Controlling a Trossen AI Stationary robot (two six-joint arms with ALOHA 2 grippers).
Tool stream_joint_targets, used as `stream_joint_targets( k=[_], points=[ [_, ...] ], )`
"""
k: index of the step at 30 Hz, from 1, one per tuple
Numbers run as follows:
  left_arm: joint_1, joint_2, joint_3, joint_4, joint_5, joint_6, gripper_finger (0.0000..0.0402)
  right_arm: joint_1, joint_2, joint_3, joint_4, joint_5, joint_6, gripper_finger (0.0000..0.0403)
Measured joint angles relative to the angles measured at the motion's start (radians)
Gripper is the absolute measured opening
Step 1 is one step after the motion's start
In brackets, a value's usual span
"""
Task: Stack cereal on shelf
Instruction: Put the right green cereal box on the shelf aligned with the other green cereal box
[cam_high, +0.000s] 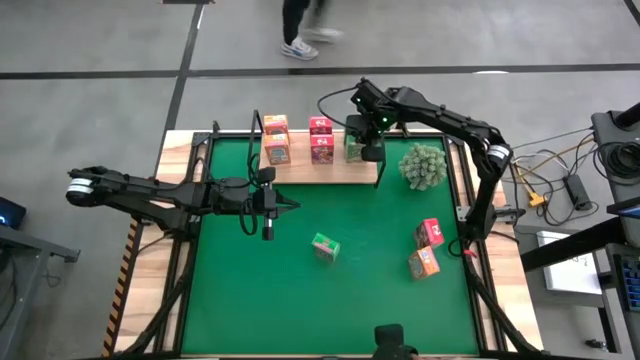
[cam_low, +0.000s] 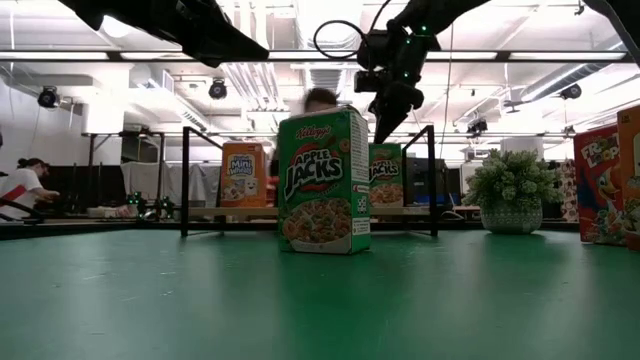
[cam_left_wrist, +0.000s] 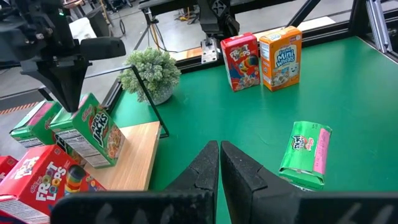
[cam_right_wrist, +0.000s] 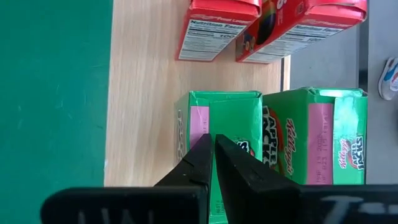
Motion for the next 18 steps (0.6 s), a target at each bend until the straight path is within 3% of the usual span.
stream_joint_targets(
  k=[18],
  points=[
    [0.0, 0.0, 0.0, 0.0, 0.0, 0.0, 0.0, 0.0, 0.001, -0.002, 0.033, -0.001, 0.037, 0.0012]
  ],
)
